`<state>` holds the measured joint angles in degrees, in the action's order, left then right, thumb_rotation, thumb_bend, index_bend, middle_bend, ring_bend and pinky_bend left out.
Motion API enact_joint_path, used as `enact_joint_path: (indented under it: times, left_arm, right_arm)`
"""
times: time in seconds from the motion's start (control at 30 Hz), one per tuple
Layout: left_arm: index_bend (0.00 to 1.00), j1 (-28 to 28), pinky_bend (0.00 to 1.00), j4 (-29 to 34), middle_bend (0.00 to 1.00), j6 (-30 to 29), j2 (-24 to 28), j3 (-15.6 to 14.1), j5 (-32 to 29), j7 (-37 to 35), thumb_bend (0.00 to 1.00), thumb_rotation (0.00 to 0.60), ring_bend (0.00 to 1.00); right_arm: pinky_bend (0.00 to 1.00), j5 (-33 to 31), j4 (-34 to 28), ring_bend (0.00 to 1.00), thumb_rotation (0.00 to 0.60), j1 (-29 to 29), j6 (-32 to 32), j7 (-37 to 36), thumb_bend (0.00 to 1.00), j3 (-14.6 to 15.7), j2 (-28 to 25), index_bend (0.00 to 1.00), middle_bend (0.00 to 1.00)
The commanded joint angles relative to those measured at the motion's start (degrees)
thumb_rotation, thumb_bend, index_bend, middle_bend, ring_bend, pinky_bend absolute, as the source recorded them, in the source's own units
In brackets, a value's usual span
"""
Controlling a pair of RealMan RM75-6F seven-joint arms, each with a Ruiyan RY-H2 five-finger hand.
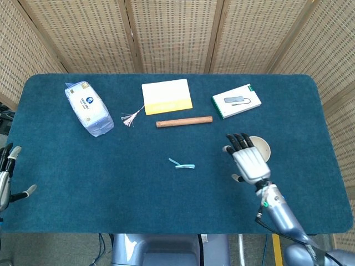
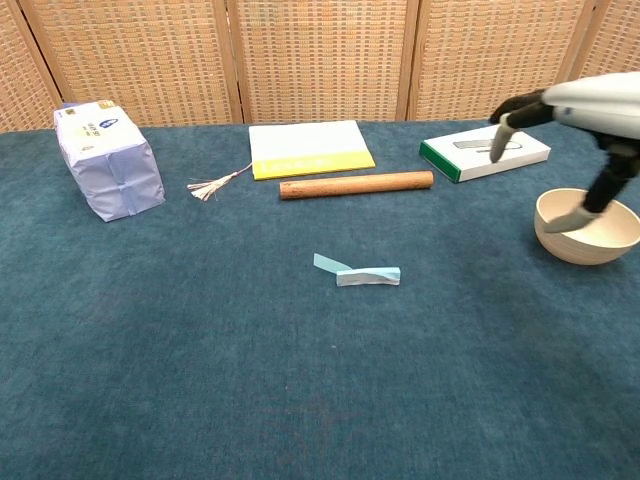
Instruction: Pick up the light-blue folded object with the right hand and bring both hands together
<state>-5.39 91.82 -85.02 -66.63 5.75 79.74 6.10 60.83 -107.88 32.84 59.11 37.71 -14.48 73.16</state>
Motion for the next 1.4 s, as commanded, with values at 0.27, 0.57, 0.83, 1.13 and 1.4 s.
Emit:
enact_joint_path:
  times: [0.27,0.57,0.83,1.13,1.4]
  left_arm:
    - [0.00,-0.5,0.00,-0.9,0.00,1.6,-0.4,0.5,-2.0,0.0,0.00,0.600,0.00]
    - [0.00,-0.6,0.00,-1.2,0.00,2.2,-0.3,0.6,-2.6,-0.8,0.00,0.600,0.00]
    - [0.00,-0.8,0.00,-1.6,0.00,2.9,-0.1,0.6,-2.9,-1.8,0.00,0.600,0.00]
    - [0.00,-1.0,0.00,-1.6,0.00,3.5,0.0,0.5,-3.2,-1.9,0.00,0.600,0.00]
    - [0.00,-1.1,0.00,-1.6,0.00,3.5,-0.1,0.5,-3.3,-1.7,0.00,0.600,0.00]
  right_arm:
    - [0.00,-18.6,13.4,0.00,0.600,15.1,2.9,13.6,0.00,-3.6,22.3,0.38,0.14]
    - [0.00,-21.9,21.2,0.00,0.600,19.7,4.7,15.2,0.00,-3.6,31.1,0.41,0.13]
    - [0.00,-22.1,27.4,0.00,0.600,20.4,4.7,13.5,0.13,-2.3,35.0,0.43,0.09]
    - [0.00,-20.7,29.2,0.00,0.600,20.0,4.1,11.2,0.26,-1.3,35.3,0.46,0.08]
    - [0.00,-20.4,29.2,0.00,0.600,19.8,3.4,10.4,0.31,-0.8,34.8,0.46,0.08]
